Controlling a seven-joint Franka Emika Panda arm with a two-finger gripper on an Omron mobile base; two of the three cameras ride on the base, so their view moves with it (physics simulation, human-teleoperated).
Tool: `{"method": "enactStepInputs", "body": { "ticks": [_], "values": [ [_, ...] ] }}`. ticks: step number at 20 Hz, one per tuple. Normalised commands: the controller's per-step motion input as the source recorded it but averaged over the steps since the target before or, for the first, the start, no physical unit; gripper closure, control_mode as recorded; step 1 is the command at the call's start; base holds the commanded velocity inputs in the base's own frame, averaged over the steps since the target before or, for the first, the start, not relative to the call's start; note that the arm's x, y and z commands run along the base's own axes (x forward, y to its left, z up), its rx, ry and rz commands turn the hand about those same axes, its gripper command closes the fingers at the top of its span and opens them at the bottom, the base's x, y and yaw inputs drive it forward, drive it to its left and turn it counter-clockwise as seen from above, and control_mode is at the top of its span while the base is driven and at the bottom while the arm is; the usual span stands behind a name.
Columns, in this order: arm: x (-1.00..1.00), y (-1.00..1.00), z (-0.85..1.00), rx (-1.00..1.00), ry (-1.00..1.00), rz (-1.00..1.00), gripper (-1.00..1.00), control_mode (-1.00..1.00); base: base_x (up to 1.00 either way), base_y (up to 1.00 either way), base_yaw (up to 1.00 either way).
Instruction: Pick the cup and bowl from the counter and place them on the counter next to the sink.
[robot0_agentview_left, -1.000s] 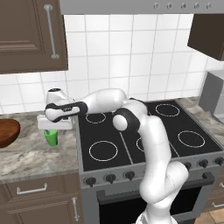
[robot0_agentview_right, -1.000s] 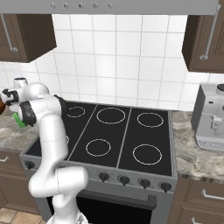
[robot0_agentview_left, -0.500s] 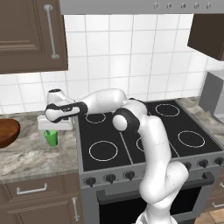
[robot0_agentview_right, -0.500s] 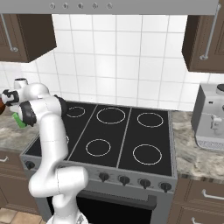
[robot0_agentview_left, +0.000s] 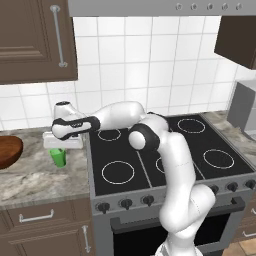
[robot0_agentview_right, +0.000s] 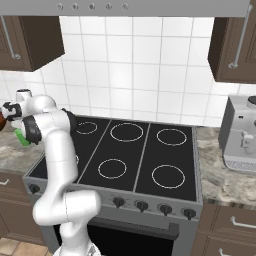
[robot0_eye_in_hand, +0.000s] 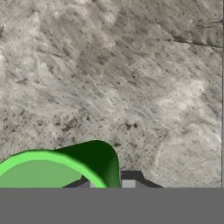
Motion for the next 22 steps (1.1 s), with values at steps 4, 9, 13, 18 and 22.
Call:
{"method": "enactStepInputs", "body": {
  "ticks": [4, 9, 13, 18, 22],
  "values": [
    [-0.04, -0.38, 0.07, 0.00, -0.04, 0.00, 1.00, -1.00, 0.00, 0.00, 0.00],
    [-0.41, -0.82, 0.37, 0.01, -0.16, 0.00, 1.00, -1.00, 0.00, 0.00, 0.00],
    [-0.52, -0.94, 0.39, 0.02, -0.18, 0.00, 1.00, -1.00, 0.00, 0.00, 0.00],
    [-0.58, -0.91, 0.25, 0.05, -0.18, 0.00, 1.00, -1.00, 0.00, 0.00, 0.00],
    [-0.54, -0.93, 0.33, 0.08, -0.21, 0.00, 1.00, -1.00, 0.00, 0.00, 0.00]
  ]
}}
